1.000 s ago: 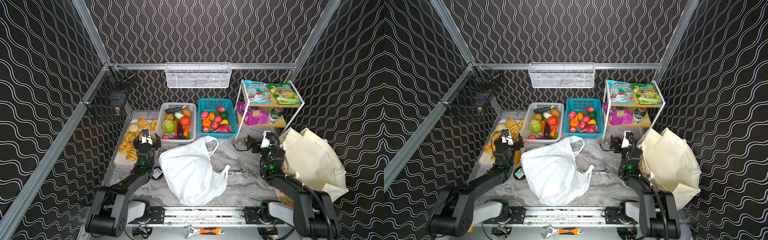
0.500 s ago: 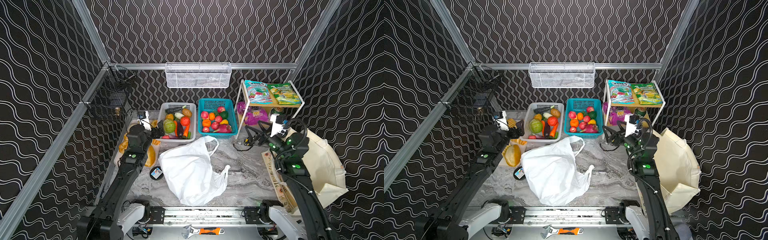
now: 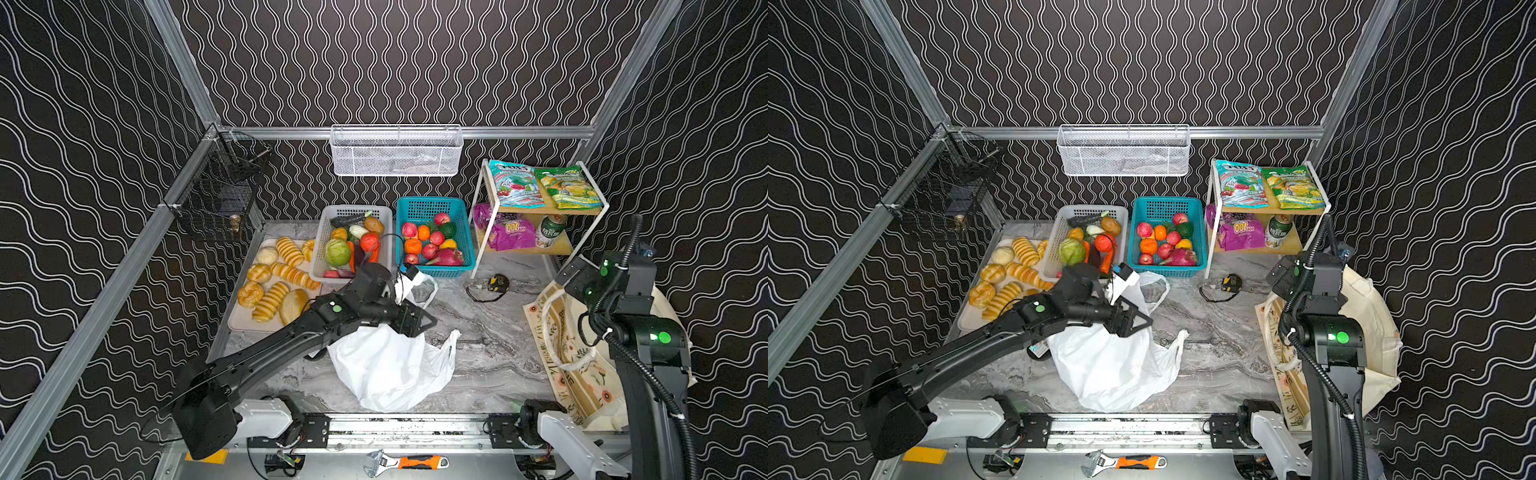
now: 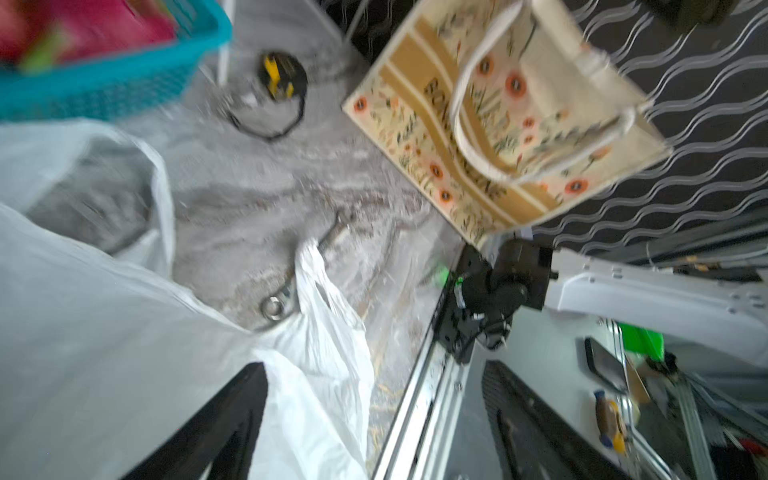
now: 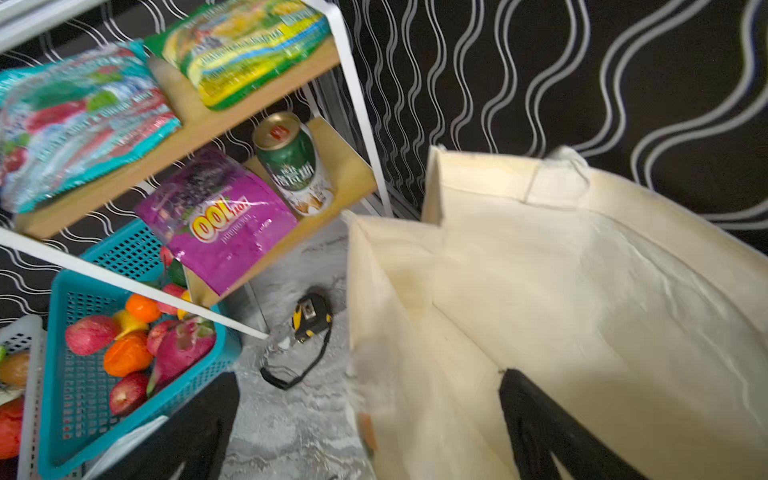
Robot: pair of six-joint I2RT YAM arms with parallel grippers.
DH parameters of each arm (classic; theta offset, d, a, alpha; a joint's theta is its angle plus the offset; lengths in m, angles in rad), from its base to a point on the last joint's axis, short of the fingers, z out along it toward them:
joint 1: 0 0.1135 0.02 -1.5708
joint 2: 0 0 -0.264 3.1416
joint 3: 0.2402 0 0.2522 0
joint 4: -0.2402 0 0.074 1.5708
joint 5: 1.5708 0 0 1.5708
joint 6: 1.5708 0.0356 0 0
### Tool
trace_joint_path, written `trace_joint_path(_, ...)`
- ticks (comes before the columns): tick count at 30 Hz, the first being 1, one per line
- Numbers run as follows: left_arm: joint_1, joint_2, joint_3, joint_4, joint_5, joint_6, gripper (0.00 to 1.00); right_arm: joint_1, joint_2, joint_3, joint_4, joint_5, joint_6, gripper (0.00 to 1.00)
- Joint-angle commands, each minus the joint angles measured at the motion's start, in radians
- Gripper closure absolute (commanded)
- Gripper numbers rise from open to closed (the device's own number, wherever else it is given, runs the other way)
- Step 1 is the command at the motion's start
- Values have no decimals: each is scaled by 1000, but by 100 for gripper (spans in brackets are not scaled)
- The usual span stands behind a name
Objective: Place the mixed food into the grocery bags and tie them
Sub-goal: 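Grasp the tote bag handle with right gripper while left gripper moves over plastic bag, then lift tote bag toward left gripper while left gripper grasps other handle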
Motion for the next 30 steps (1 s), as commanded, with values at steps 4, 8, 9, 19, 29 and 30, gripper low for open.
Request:
trace_joint_path(4, -18, 41, -82, -200, -206, -48, 12, 0, 32, -103, -147, -42, 77, 2)
trace_joint_path(8, 6, 20, -169, -280, -320, -67, 11, 1, 50, -171, -144, 13, 87, 8)
trace_joint_path(9, 18, 11, -192, -287, -337, -73, 11, 1, 49, -184, -133, 27, 80, 12)
trace_joint_path(19, 111, -68, -247, -309, -414, 24, 8, 1, 74, -161, -101, 60, 34, 77)
trace_joint_path(29, 111, -183, -175, -157, -255, 77, 4, 1, 28, 44, -97, -50, -109, 100)
trace_joint_path(30, 110, -191, -168, -143, -247, 73, 4, 0, 30, 68, -103, -104, -126, 100)
